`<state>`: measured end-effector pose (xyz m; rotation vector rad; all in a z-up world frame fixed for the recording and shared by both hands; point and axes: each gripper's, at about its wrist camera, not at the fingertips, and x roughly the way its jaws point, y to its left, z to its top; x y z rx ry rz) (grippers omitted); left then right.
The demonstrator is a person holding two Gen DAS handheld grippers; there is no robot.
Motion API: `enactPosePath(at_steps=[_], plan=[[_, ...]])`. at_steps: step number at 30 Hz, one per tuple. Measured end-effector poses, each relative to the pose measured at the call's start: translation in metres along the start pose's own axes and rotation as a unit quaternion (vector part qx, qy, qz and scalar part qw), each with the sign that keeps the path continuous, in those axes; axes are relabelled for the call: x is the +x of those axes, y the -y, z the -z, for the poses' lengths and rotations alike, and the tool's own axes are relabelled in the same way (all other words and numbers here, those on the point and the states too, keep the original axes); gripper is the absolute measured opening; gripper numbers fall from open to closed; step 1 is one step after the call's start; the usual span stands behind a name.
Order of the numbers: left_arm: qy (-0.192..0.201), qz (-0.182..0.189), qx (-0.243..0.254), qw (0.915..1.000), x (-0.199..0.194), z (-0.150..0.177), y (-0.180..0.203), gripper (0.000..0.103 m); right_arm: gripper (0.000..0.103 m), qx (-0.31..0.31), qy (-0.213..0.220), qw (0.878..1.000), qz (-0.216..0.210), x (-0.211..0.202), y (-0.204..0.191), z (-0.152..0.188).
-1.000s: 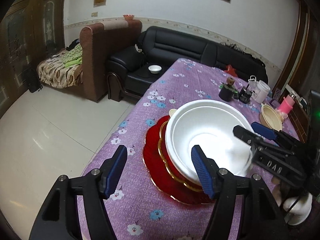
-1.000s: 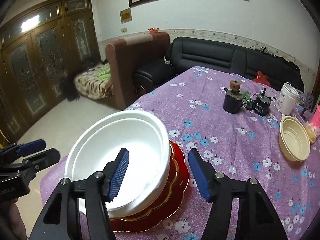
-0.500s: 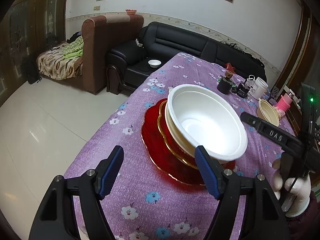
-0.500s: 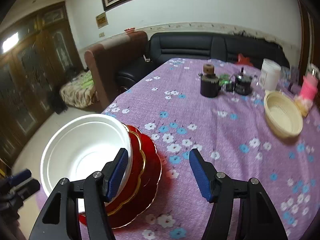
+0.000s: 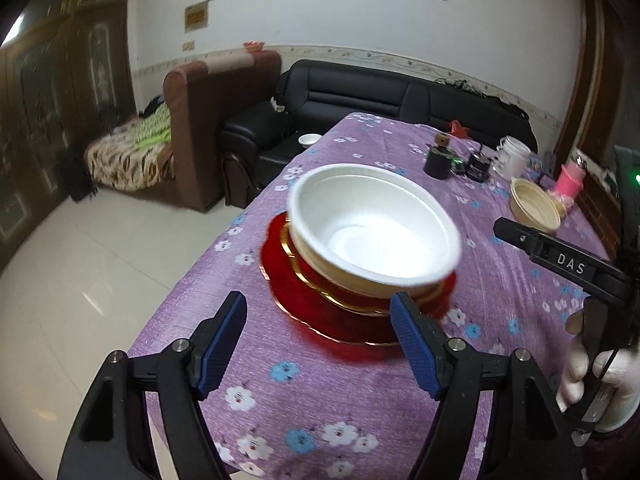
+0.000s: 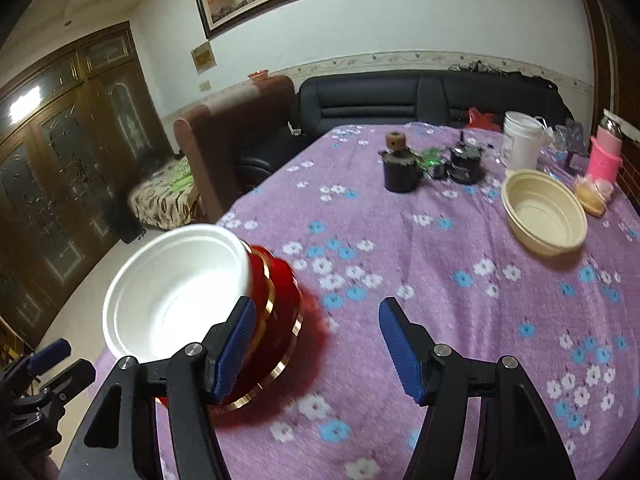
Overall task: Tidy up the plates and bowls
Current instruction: 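Lower the white bowl into the beige bowl on the stack, release, then move the right tool to the beige strainer bowl and grasp its rim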
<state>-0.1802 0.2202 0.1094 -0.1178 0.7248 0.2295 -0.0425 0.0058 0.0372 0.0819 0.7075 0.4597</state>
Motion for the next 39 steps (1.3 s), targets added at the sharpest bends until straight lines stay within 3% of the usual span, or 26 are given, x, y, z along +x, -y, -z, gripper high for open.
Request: enactPosePath(at_steps=[10,19,31,39], plan=[[0.025,-0.018,0.071,0.997,-0.019,0.008,0.061,0.079,0.07,0.044,0.005,0.999,0.017,-0.03,0.06,0.019],[0.023,-0.017,0.11,0.9935,-0.018,0.01,0.096,0.079,0.07,0.08,0.004,0.996,0.028,-0.042,0.101,0.03],[0.006,-0.011,0.144,0.9894,0.001,0.009,0.132,0.079,0.07,0.114,0.001,0.993,0.043,-0.038,0.149,0.036],[-0.018,0.021,0.153,0.9878,0.024,0.003,0.158,0.079,0.07,0.151,0.006,0.986,0.075,-0.035,0.199,0.031]])
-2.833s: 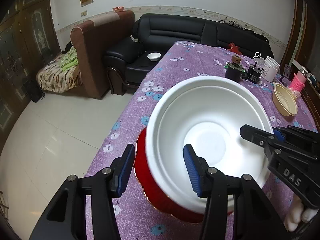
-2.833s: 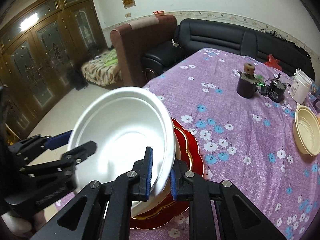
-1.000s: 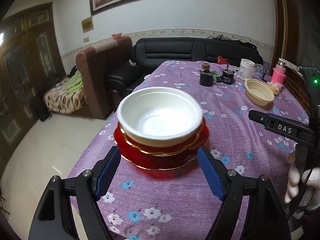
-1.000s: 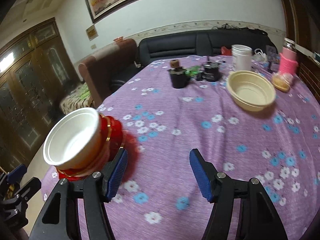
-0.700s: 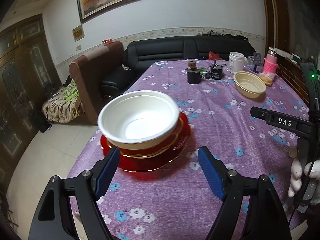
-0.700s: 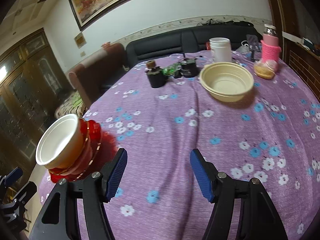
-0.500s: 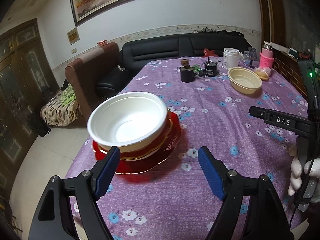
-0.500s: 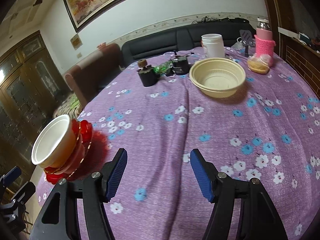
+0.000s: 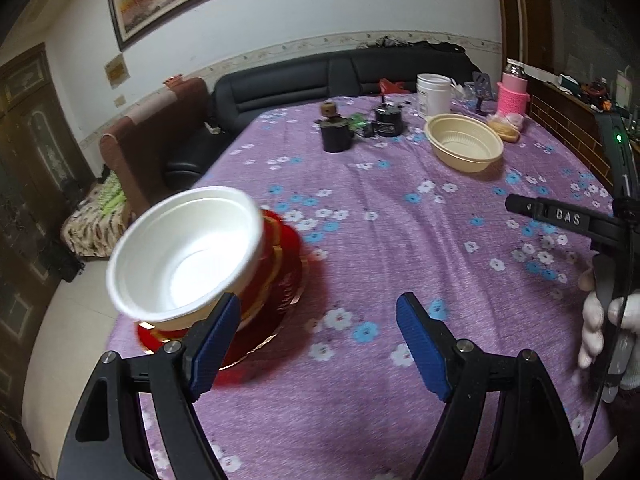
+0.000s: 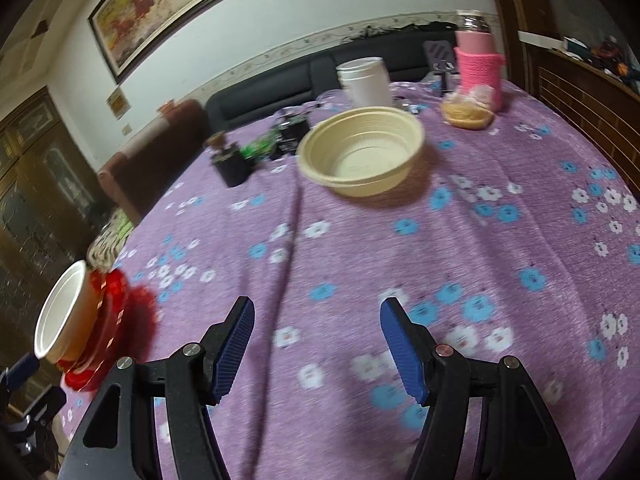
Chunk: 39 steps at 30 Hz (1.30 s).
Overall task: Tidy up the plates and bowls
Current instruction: 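Move the right tool to the beige strainer bowl and grasp its rim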
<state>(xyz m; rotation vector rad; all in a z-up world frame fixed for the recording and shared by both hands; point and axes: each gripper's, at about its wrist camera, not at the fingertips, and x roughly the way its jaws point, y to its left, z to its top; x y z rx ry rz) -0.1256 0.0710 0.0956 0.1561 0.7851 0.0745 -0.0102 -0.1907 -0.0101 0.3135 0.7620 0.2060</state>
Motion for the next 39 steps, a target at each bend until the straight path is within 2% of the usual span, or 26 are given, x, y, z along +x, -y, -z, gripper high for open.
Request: enactPosePath(at_steps=[6,13,16,20,24,29,31,34,39], plan=[[-0.013,0.023,0.015,0.9996,0.024,-0.014,0.026,0.079,0.07,0.052,0.016,0.998,0.02,0.007,0.041,-0.032],[-0.033,0.06,0.012,0.9976,0.049,-0.03,0.047,0.079,0.07,0.087,0.03,0.995,0.042,0.032,0.068,-0.075],[-0.045,0.092,0.009,0.9947,0.06,-0.055,0.052,0.079,0.07,0.108,0.024,0.993,0.035,0.049,0.077,-0.086],[-0.048,0.127,-0.005,0.9907,0.081,-0.106,0.056,0.079,0.07,0.117,0.017,0.993,0.027,0.068,0.083,-0.102],[-0.055,0.136,-0.017,0.9891,0.115,-0.15,0.065,0.079,0.07,0.126,0.014,0.992,0.016,0.084,0.092,-0.113],[-0.097,0.133,-0.037,0.9856,0.173,-0.187,0.079,0.079,0.069,0.113,0.018,0.993,0.008,0.095,0.1,-0.113],[-0.119,0.127,-0.043,0.9837,0.199,-0.194,0.089,0.079,0.068,0.11,0.017,0.994,0.004,0.097,0.104,-0.115],[-0.149,0.134,-0.056,0.9781,0.231,-0.2,0.105,0.079,0.059,0.118,0.007,0.993,-0.011,0.103,0.109,-0.115],[-0.163,0.142,-0.074,0.9734,0.264,-0.205,0.12,0.079,0.045,0.112,-0.01,0.993,-0.029,0.111,0.105,-0.112]])
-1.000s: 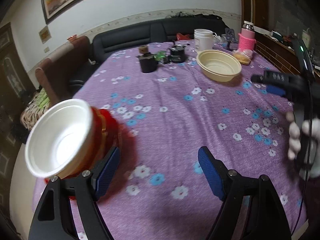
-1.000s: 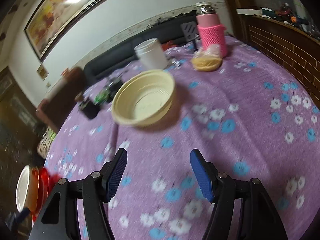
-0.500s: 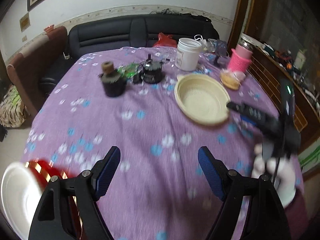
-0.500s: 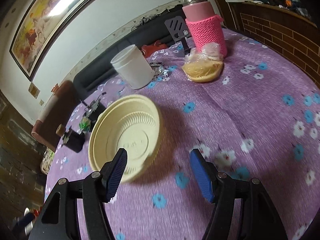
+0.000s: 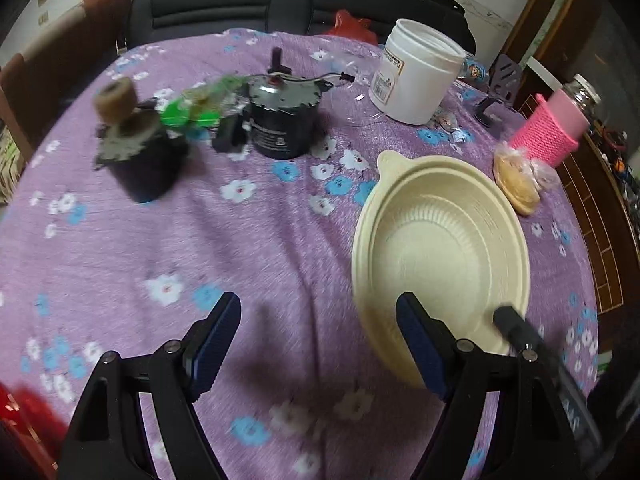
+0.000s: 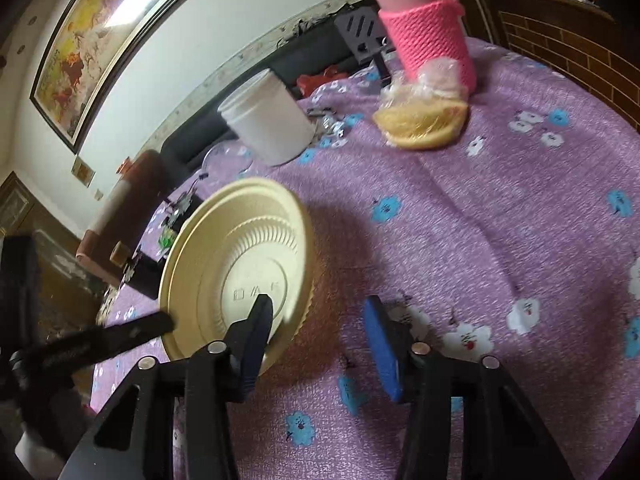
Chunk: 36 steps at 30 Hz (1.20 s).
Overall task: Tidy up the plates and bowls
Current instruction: 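Lift the beige strainer bowl and carry it over the stack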
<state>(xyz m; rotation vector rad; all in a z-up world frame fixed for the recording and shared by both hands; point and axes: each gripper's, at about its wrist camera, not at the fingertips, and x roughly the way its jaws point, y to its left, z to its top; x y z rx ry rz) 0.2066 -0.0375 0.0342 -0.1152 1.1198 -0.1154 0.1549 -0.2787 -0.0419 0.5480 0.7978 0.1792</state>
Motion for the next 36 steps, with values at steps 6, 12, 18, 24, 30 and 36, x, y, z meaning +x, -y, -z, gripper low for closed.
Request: enactPosePath(at_steps=[6,12,18,24,30,36], plan=[[-0.022,0.022,0.002,0.9995,0.02,-0.003,0.006,0.042,0.029,0.004,-0.007,1.0,-0.013,0.004,0.0,0.001],[-0.028,0.041,0.007,0.9987,0.01,-0.001,0.009,0.017,0.017,-0.014,-0.004,0.999,-0.033,0.0,-0.014,0.006],[-0.003,0.02,0.007,0.9998,-0.02,0.012,-0.005,0.017,0.017,-0.041,-0.004,0.997,-0.058,-0.011,-0.037,0.014],[0.008,0.027,-0.022,0.9994,-0.061,0.039,-0.043,0.017,0.017,-0.064,-0.026,0.992,-0.106,-0.017,-0.07,0.028],[0.029,0.027,-0.058,0.9975,-0.109,0.071,-0.086,0.017,0.017,-0.117,-0.039,0.982,-0.14,-0.032,-0.123,0.056],[0.065,0.017,-0.084,0.9942,-0.168,0.104,-0.131,0.017,0.017,-0.148,-0.04,0.971,-0.184,-0.064,-0.18,0.081]])
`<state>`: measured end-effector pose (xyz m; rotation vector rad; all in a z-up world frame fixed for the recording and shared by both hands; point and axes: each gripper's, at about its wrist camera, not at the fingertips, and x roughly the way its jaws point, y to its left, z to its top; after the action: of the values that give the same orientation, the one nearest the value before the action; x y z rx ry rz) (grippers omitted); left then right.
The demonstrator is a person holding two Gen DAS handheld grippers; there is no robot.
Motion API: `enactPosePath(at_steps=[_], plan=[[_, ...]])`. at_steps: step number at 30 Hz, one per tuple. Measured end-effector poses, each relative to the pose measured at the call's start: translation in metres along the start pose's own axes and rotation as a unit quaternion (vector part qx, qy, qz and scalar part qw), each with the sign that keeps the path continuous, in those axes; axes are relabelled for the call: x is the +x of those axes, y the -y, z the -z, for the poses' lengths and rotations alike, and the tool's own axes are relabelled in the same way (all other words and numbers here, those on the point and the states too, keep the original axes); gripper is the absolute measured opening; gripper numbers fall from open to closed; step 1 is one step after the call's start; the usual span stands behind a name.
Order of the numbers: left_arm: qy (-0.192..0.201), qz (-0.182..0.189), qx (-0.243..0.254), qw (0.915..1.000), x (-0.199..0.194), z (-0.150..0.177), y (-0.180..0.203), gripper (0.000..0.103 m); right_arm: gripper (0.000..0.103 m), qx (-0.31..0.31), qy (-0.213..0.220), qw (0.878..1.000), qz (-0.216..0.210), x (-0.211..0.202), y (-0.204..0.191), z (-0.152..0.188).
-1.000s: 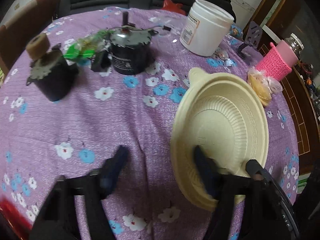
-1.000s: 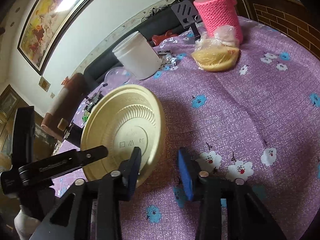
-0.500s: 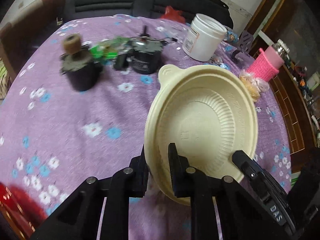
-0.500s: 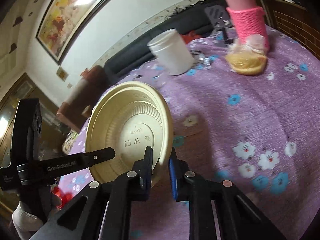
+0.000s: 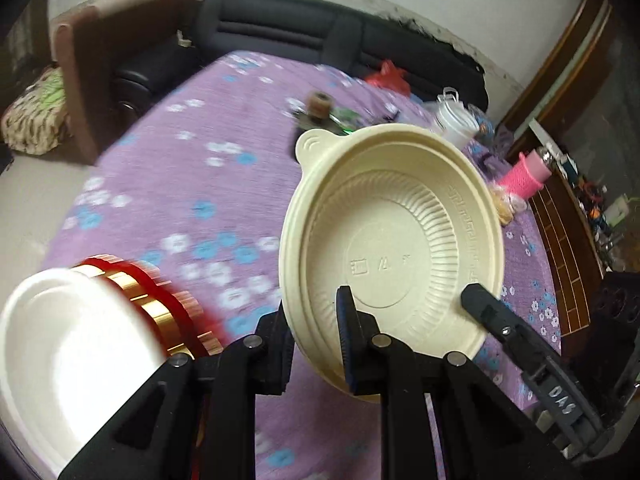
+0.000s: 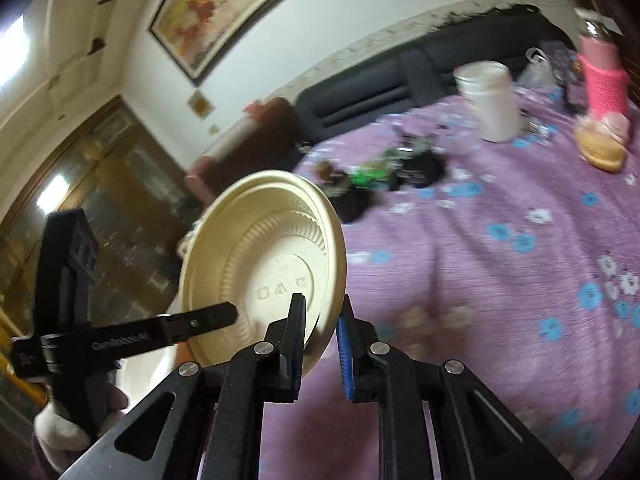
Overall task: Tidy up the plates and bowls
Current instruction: 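Lift the beige strainer bowl and carry it over the stack, then lower the strainer bowl into the white bowl and open the right tool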
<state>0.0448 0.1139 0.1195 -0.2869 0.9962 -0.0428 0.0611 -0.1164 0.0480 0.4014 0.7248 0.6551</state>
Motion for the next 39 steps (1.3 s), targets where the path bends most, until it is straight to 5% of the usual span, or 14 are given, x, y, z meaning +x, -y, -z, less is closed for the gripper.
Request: enactPosePath(at_steps=[13,26,28,34,39], plan=[[0.052,-0.036,-0.056,0.9964,-0.096,0.047,-0.105,0.019,0.017,-0.079,-0.039,0.995,-0.046,0.037,-0.127,0.028],[0.035,-0.07,-0.097,0.9922,-0.085,0.065,-0.157,0.019,0.018,-0.107,-0.11,0.988,-0.016,0.1,-0.146,0.062],[0.042,-0.078,-0.093,0.9917,-0.088,0.066,-0.157,0.023,0.018,-0.114,-0.109,0.987,-0.011,0.103,-0.146,0.065],[0.05,-0.076,-0.089,0.9919,-0.095,0.071,-0.155,0.055,0.02,-0.152,-0.109,0.982,0.004,0.103,-0.161,0.075],[0.074,-0.085,-0.074,0.9909,-0.105,0.075,-0.145,0.065,0.06,-0.198,-0.076,0.977,0.032,0.099,-0.171,0.082]])
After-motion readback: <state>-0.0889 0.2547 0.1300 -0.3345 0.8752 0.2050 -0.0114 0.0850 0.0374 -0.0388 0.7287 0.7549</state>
